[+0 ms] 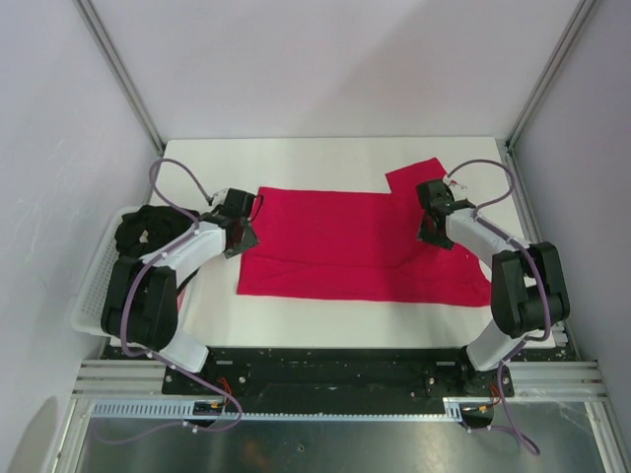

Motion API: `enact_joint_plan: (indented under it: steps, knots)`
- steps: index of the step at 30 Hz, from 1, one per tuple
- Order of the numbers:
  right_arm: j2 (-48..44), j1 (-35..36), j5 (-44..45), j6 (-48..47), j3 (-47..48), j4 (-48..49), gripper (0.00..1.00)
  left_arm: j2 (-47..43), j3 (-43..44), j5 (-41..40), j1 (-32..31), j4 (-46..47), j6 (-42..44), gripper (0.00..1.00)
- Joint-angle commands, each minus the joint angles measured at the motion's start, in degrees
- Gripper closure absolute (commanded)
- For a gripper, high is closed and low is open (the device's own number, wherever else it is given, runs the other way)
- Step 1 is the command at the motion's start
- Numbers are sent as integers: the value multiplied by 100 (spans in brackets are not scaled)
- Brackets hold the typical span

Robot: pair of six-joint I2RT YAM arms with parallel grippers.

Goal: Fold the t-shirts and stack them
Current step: Fold the flattened tshirt in 1/3 of the way

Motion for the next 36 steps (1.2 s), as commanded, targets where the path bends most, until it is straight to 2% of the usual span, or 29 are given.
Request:
enact_joint_plan:
  steps: [1,8,13,16,19,22,29,36]
  knots:
    - [318,161,717,-25,310,-298,50,-406,103,7,8,62,248,50]
    - [599,246,1038,81,319,-692,51,-554,203,347,-21,77,272,50]
    - [359,272,1095,162,154,-847,52,-655,199,474,-32,102,279,50]
    - [135,269,1019,194,-45,-869,56,-714,152,539,-36,139,293,50]
    - [-67,252,926,244,-322,-884,65,-747,86,606,-35,183,309,50]
    - [-340,197,731,327,-654,-859,70,-771,46,658,-31,212,322,50]
    - [-977,1,-76,452,-1363,-560,70,-764,14,810,-32,296,333,50]
    - [-1581,4,-358,487,-1256,-490,68,-808,-17,802,-19,311,422,50]
